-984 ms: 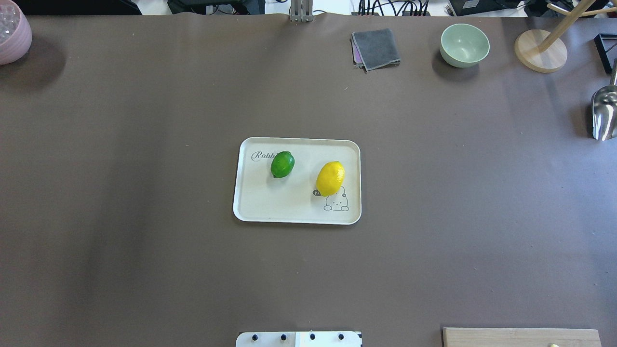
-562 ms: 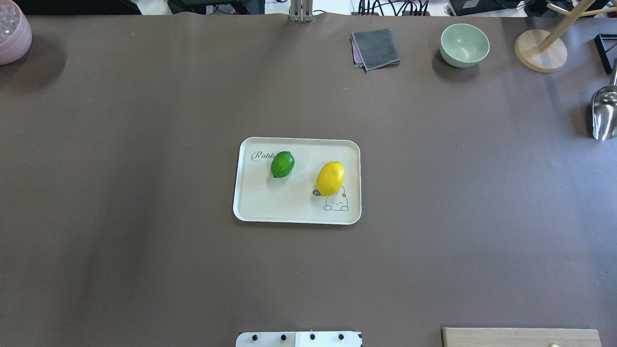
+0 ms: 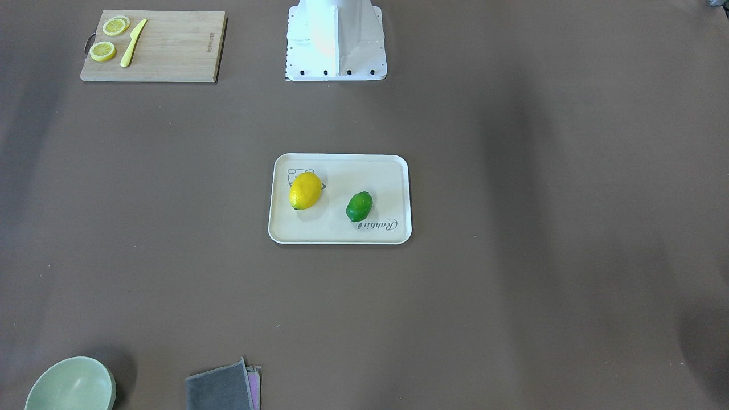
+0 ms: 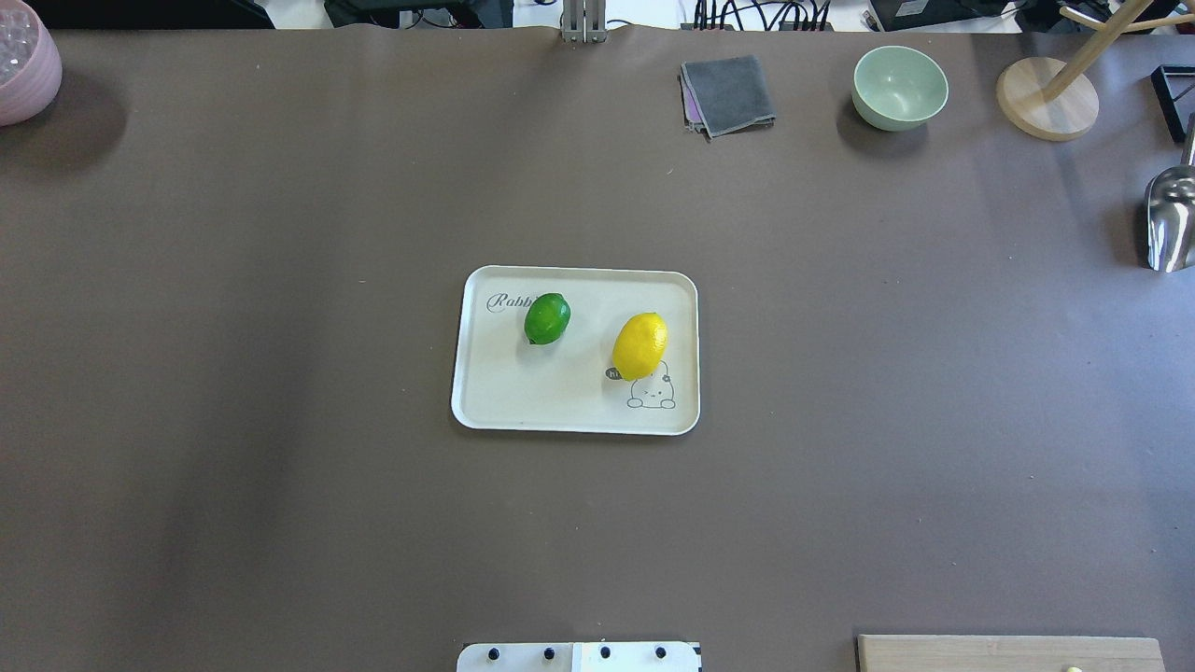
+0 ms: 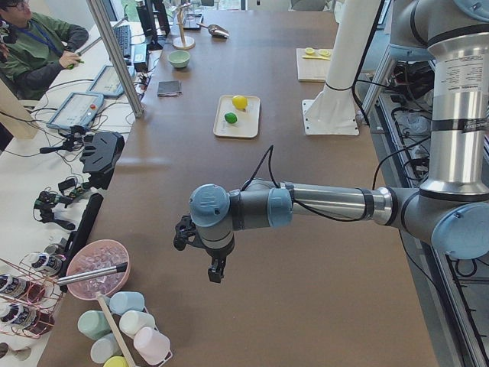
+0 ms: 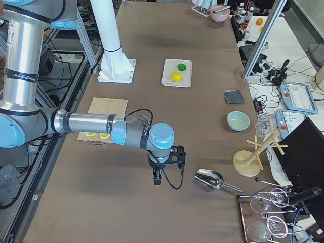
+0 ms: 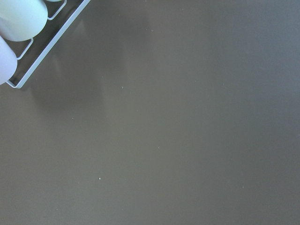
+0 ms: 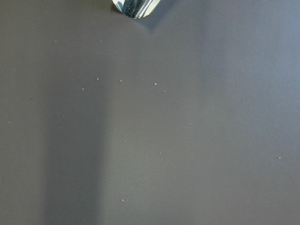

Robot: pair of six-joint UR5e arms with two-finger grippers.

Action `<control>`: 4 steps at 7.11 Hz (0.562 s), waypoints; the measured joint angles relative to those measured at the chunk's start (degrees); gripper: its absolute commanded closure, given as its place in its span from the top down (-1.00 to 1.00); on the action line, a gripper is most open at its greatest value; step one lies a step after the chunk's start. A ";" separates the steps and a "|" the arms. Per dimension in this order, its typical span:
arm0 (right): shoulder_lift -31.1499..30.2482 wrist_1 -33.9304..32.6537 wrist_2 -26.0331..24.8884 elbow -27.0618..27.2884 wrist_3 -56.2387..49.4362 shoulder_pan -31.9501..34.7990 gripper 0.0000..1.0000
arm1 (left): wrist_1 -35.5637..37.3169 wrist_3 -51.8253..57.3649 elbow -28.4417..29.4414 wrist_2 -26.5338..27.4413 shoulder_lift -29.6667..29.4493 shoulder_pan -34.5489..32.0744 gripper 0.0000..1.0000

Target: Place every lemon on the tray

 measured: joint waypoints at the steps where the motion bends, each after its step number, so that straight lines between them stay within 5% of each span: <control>1: 0.00 0.00 0.02 -0.03 0.00 0.00 1.00 | -0.38 0.00 -0.22 0.02 0.01 -0.02 0.97; 4: -0.39 0.00 1.36 0.12 -0.32 0.00 1.00 | -0.69 -0.09 -0.45 -0.04 0.47 -0.09 0.97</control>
